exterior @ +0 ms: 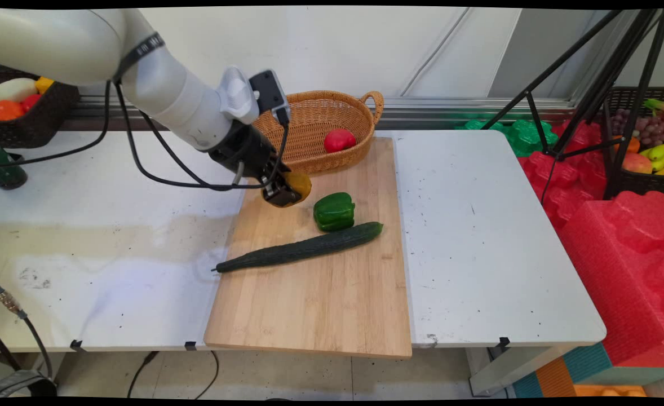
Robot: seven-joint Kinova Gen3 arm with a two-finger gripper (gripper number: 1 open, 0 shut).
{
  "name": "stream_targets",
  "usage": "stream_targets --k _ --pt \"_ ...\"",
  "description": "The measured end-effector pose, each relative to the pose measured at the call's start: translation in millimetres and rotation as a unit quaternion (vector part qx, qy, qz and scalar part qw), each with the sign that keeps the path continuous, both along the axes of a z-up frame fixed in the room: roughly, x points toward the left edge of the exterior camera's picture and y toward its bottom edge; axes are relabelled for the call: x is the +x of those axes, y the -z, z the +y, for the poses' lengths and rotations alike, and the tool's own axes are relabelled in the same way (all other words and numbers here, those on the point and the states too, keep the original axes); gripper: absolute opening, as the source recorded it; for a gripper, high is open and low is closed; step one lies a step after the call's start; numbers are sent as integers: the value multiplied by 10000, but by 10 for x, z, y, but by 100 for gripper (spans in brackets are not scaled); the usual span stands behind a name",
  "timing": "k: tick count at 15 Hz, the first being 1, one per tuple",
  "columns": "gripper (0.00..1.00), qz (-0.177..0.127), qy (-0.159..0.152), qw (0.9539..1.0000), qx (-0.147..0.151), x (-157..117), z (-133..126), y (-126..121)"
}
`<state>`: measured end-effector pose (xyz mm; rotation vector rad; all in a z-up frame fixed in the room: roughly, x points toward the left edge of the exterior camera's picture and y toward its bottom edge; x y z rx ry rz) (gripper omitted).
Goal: Place the picked object on the cutting board
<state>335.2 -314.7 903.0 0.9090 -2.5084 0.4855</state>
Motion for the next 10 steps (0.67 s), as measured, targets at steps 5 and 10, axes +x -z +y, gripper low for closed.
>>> stream_targets --k 5,10 --pt "0 -194 -205 9994 198 81 -101 267" --pt "0 -346 -157 9985 403 175 -223 507"
